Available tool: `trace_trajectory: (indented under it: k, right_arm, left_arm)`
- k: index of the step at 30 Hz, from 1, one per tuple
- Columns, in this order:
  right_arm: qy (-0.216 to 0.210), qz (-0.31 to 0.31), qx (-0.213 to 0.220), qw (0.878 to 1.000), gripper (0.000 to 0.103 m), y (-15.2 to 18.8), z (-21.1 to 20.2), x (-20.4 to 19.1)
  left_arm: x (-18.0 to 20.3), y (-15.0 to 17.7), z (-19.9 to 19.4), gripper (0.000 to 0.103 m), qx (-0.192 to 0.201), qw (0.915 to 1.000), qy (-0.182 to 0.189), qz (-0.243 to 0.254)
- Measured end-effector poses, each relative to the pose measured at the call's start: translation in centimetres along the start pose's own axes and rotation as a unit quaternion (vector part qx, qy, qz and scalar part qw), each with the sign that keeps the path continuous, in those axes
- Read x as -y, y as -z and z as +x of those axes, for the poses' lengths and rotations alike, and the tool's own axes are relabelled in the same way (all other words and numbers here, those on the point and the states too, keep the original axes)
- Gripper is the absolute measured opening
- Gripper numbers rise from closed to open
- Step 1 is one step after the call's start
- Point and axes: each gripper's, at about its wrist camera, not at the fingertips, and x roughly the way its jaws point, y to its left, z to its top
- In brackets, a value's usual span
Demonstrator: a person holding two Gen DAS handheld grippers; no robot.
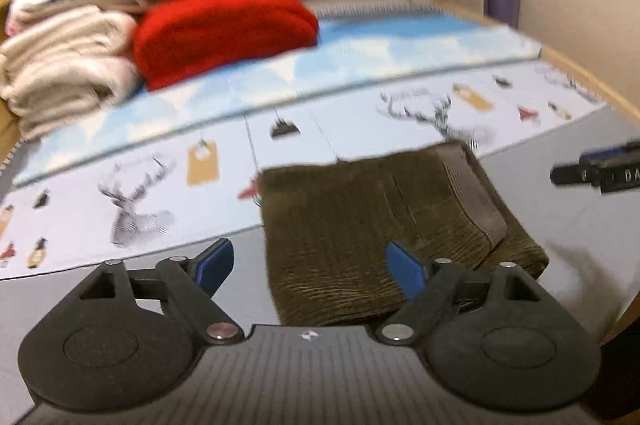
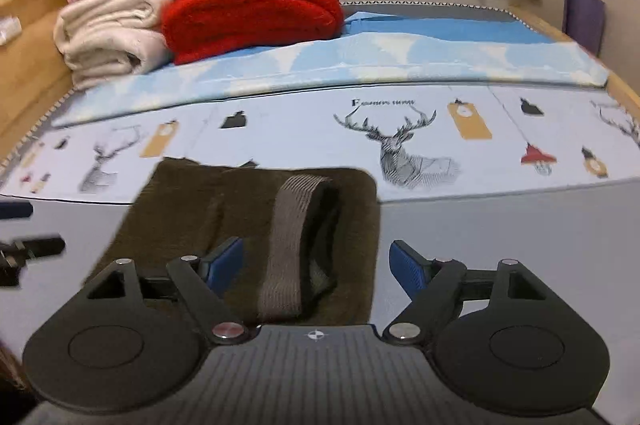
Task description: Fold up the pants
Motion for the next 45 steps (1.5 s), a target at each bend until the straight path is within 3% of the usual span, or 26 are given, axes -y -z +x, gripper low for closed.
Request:
trace_trajectory:
  k: [4, 6, 8, 10, 12, 14, 15, 17, 19, 25, 28, 30, 32, 34, 38, 41, 45]
  right_arm:
    - [0.008, 0.0, -0.027, 1.0, 0.081, 1.9, -0.1, -0.3]
    - [0.02, 0.004, -0.109, 0.994, 0.079, 3.6, 2.8, 0.0]
    - [0.047, -0.005, -0.185, 0.982, 0.066, 4.8, 5.7, 0.4]
    - [0.066, -0.041, -0.221, 0.972, 0.062, 5.6, 7.9, 0.4]
    - [0.059, -0.062, -0.246, 0.966, 0.062, 6.1, 9.5, 0.4]
    - [0.059, -0.077, -0.244, 0.965, 0.058, 6.1, 10.2, 0.3]
    - [0.06, -0.082, -0.234, 0.967, 0.05, 5.9, 10.3, 0.3]
    - [0.043, -0.07, -0.218, 0.973, 0.022, 5.1, 10.3, 0.6]
    - [0.054, -0.045, -0.203, 0.977, 0.022, 4.4, 10.3, 1.5]
    - [0.122, -0.03, -0.191, 0.973, 0.022, 4.2, 10.1, 2.7]
    - [0.109, 0.008, -0.175, 0.979, 0.031, 3.7, 8.0, 3.8]
    - [0.085, 0.033, -0.13, 0.987, 0.041, 3.1, 5.6, 3.5]
    - [0.063, 0.038, -0.073, 0.995, 0.061, 2.6, 2.7, 2.9]
    - [0.056, 0.036, -0.019, 0.998, 0.074, 2.6, 0.1, 2.1]
    - [0.044, 0.022, 0.042, 0.998, 0.082, 3.3, -3.3, 0.1]
    - [0.051, 0.012, 0.072, 0.996, 0.093, 4.5, -4.9, -1.5]
    - [0.047, 0.007, 0.052, 0.998, 0.093, 5.7, -5.0, -3.2]
  left_arm:
    - [0.3, 2.1, -2.0, 0.09, 0.042, 0.9981, -0.037, -0.023]
    - [0.2, 2.3, -2.1, 0.09, 0.049, 0.9972, -0.036, -0.045]
    - [0.1, 2.0, -2.5, 0.09, 0.067, 0.9949, -0.051, -0.056]
    - [0.1, 2.0, -1.7, 0.09, 0.053, 0.9956, -0.05, -0.059]
    - [0.3, 1.9, -0.9, 0.09, 0.041, 0.9966, -0.049, -0.053]
    - [0.6, 2.0, -0.5, 0.09, 0.042, 0.9971, -0.051, -0.038]
    - [0.8, 2.1, -0.2, 0.09, 0.039, 0.9974, -0.05, -0.033]
    - [0.8, 2.1, 0.2, 0.09, 0.034, 0.9979, -0.045, -0.033]
    - [0.7, 2.2, 0.9, 0.09, 0.025, 0.9981, -0.04, -0.038]
    - [1.4, 2.4, 2.5, 0.09, -0.014, 0.9989, -0.02, -0.039]
    - [1.9, 2.5, 2.5, 0.09, -0.023, 0.9986, -0.006, -0.047]
    - [2.2, 2.6, 2.2, 0.09, -0.029, 0.998, -0.003, -0.057]
    - [2.4, 2.8, 1.9, 0.092, -0.038, 0.9965, -0.002, -0.074]
    - [2.7, 3.1, 1.5, 0.092, -0.049, 0.9942, 0.0, -0.095]
    - [3.6, 4.0, 0.3, 0.092, -0.056, 0.9895, -0.011, -0.133]
    - [4.9, 5.3, -0.1, 0.102, -0.062, 0.989, -0.022, -0.132]
    - [6.0, 5.4, 0.1, 0.102, -0.068, 0.9902, -0.016, -0.121]
